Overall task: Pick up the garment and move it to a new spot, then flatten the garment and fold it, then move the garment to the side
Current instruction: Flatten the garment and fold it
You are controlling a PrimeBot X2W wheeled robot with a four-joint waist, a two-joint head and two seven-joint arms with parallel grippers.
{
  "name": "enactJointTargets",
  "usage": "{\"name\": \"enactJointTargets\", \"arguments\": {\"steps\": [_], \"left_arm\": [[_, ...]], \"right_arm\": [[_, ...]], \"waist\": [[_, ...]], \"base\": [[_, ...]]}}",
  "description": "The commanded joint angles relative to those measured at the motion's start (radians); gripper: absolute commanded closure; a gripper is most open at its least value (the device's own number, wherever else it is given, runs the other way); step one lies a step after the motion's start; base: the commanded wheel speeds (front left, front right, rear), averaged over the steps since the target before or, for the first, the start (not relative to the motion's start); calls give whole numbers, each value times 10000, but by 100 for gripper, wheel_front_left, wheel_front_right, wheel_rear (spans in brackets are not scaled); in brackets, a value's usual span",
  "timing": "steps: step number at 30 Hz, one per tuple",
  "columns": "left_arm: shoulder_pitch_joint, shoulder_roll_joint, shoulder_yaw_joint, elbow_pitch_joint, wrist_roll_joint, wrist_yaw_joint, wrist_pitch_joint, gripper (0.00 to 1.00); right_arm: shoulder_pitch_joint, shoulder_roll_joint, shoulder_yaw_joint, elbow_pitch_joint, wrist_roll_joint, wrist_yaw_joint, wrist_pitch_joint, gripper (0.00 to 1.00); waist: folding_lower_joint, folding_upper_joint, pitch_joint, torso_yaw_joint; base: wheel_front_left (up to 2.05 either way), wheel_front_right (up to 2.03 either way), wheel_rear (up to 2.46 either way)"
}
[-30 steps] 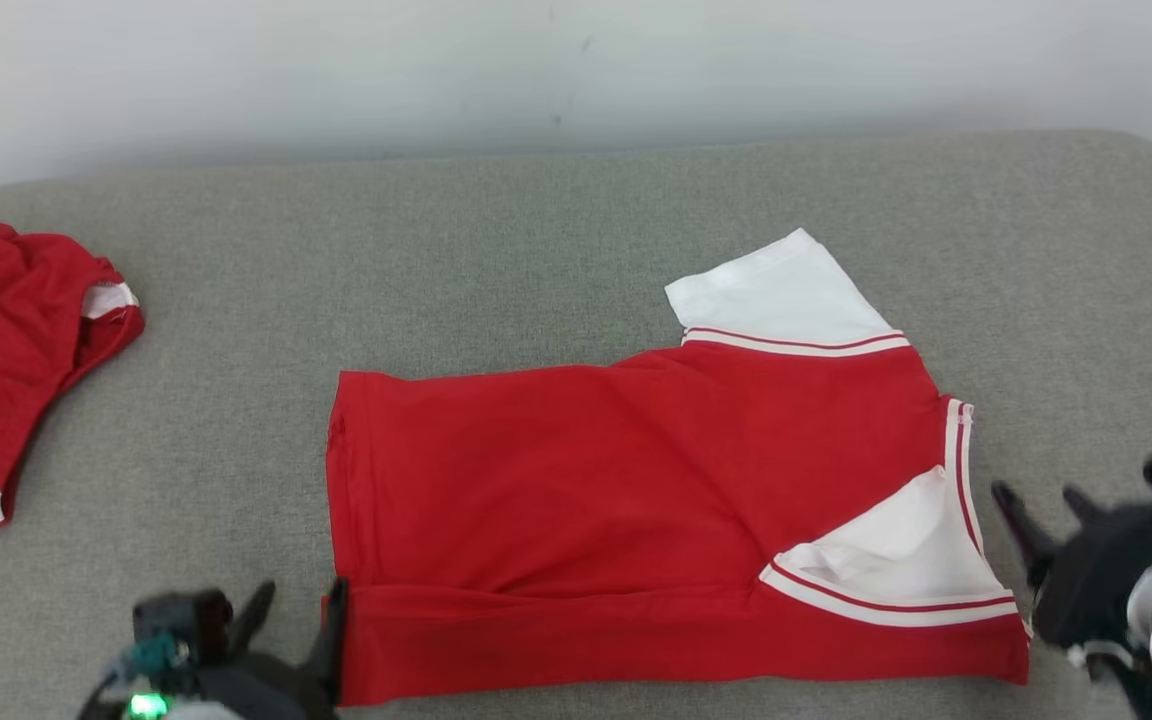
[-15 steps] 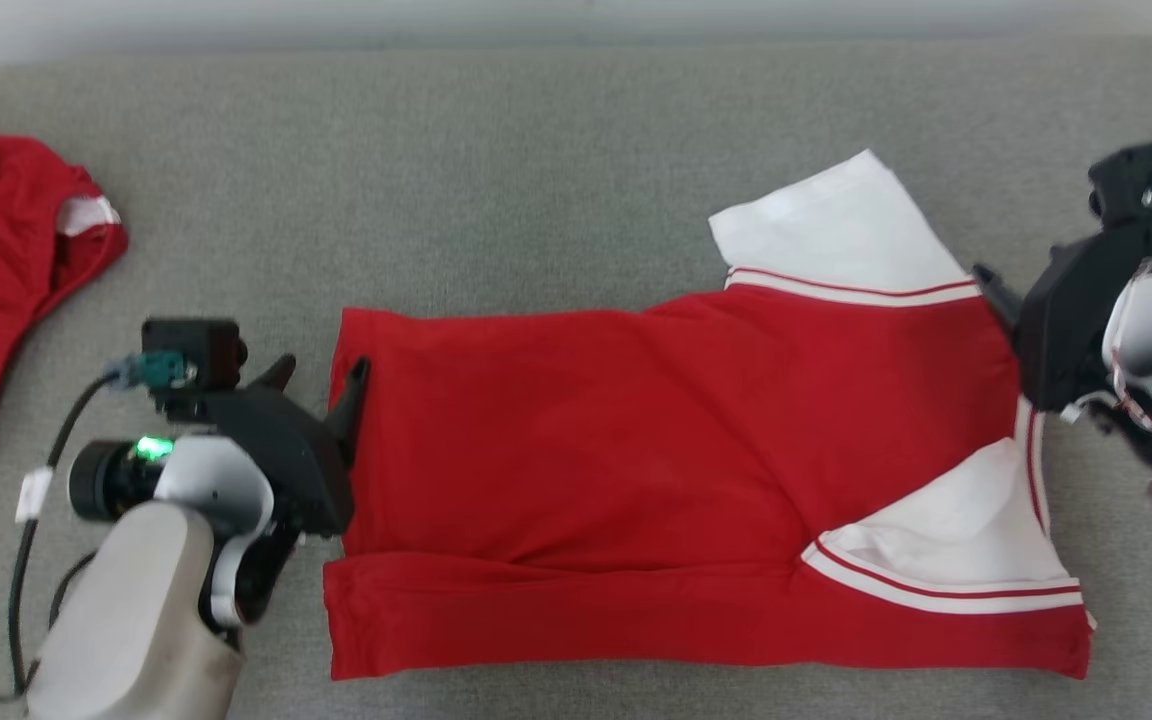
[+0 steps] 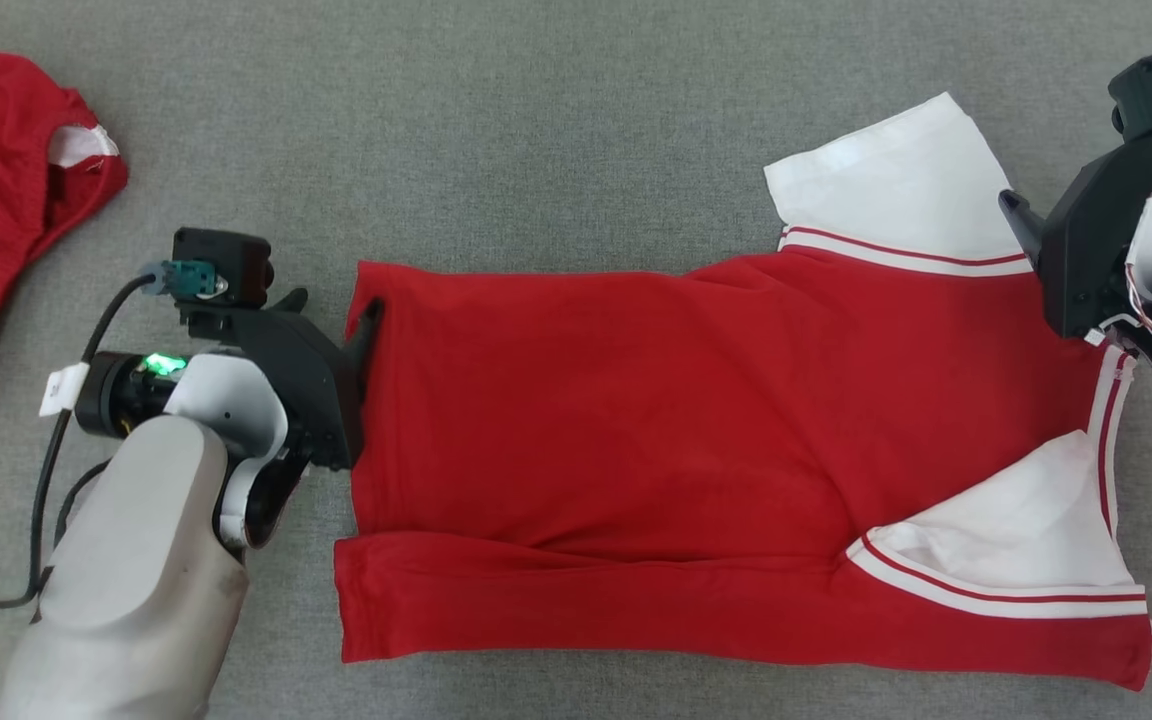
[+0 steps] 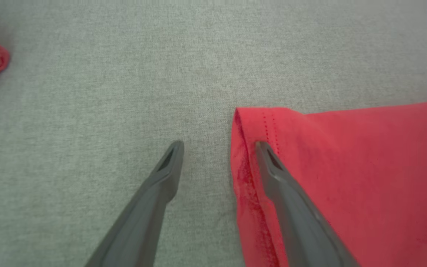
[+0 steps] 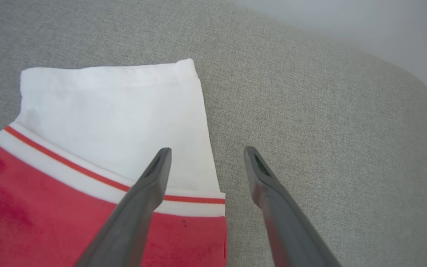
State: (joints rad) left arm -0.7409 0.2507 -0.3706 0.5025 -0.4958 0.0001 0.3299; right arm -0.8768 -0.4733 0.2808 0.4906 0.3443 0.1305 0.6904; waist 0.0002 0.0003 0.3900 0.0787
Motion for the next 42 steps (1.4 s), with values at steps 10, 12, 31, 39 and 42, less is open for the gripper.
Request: {"name": "enactJointTargets", "arguments": {"steps": [10, 12, 31, 39, 42], "left_arm": [[-523, -172, -209, 41, -99, -140, 67, 0], [-545, -184, -222, 14, -107, -129, 116, 0], [-972, 156, -444, 609, -324, -373, 1039, 100], [-1081, 255, -371, 364, -550, -466, 1162, 100], [-1168, 339, -437, 160, -411, -480, 1022, 100]], "right_arm": [[-510, 19, 280, 936, 344, 6, -682, 0], [-541, 8, 297, 986, 359, 6, -715, 0], [-2048, 291, 1590, 2170, 651, 6, -617, 0], [-2715, 44, 1854, 2645, 948, 6, -681, 0], [-2966, -106, 1916, 2758, 949, 6, -861, 0]], "waist": [[-2, -3, 17, 39], [-2, -3, 32, 38], [-2, -3, 744, -157], [-2, -3, 1037, 48], [-2, -3, 1182, 182]], "base": [[0, 0, 0], [0, 0, 0], [0, 0, 0], [0, 0, 0], [0, 0, 0]]}}
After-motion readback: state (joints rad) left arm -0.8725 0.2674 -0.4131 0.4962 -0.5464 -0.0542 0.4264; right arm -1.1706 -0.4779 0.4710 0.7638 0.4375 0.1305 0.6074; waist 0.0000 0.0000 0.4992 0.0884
